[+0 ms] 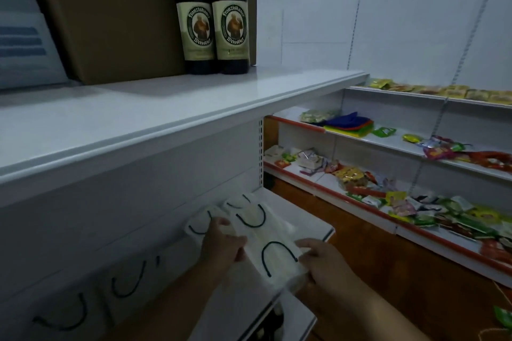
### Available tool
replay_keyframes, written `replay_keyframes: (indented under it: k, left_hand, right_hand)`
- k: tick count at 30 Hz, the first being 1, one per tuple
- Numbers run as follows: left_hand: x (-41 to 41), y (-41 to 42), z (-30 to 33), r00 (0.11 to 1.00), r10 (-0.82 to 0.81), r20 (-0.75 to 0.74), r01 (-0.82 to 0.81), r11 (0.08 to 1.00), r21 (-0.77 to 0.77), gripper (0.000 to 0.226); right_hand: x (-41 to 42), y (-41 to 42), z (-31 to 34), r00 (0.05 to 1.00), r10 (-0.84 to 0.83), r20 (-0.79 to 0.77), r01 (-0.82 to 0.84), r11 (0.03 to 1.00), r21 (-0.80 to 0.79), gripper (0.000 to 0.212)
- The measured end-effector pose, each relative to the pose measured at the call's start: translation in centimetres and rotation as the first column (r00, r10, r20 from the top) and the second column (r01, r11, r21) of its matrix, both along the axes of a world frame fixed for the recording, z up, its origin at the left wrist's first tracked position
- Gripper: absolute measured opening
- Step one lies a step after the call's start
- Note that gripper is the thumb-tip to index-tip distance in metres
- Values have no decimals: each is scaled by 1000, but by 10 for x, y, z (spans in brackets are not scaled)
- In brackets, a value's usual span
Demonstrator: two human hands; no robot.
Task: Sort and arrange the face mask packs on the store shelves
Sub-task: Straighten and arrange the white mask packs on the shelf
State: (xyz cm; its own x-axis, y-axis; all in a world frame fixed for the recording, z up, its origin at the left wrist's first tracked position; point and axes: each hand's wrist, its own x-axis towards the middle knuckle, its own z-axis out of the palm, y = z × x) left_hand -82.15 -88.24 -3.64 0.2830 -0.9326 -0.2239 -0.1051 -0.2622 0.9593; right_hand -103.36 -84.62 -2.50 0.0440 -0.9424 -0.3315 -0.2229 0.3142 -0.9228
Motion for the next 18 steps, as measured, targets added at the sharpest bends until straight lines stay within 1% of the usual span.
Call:
replay_keyframes:
  k: [3, 4, 6, 7, 10, 11, 13, 14, 16, 18]
  left_hand:
    - [-2, -36, 6, 981, 13, 194, -11, 1000, -8, 16]
    - [-2, -47, 7, 967, 9, 254, -9, 1000, -1, 15]
    - [2, -65, 6, 956, -10, 295, 0, 999, 35, 19]
    - [4, -73, 5, 951, -20, 308, 2, 998, 60, 19]
    - [9, -93, 4, 923, -60, 381, 12, 992, 126, 17]
    - [9, -99, 5, 900, -105, 422, 39, 986, 162, 13]
    - [8, -108, 7, 856, -159, 492, 49, 972, 229, 13]
    - [8, -111, 6, 847, -162, 507, 41, 970, 241, 14]
    - [6, -115, 3, 824, -159, 545, 30, 971, 238, 26]
    - [4, -112, 3, 707, -158, 689, 35, 981, 189, 16]
  right_hand:
    - [-8, -55, -5, 992, 57, -116, -63, 997, -46, 23]
    - [-8, -71, -9, 980, 73, -183, -89, 993, -78, 22]
    - [-6, -98, -20, 931, 103, -350, -166, 974, -155, 18]
    - [-4, -110, -24, 909, 108, -403, -193, 965, -178, 17]
    - [-1, -139, -34, 882, 115, -457, -224, 956, -191, 20]
    - [0, -147, -36, 877, 118, -465, -232, 953, -196, 21]
    - [0, -159, -39, 862, 129, -491, -254, 947, -197, 24]
    - [1, -163, -40, 852, 133, -506, -260, 947, -190, 24]
    - [2, -167, -42, 824, 149, -546, -285, 942, -174, 25]
    - [2, -166, -43, 755, 172, -633, -333, 932, -144, 29]
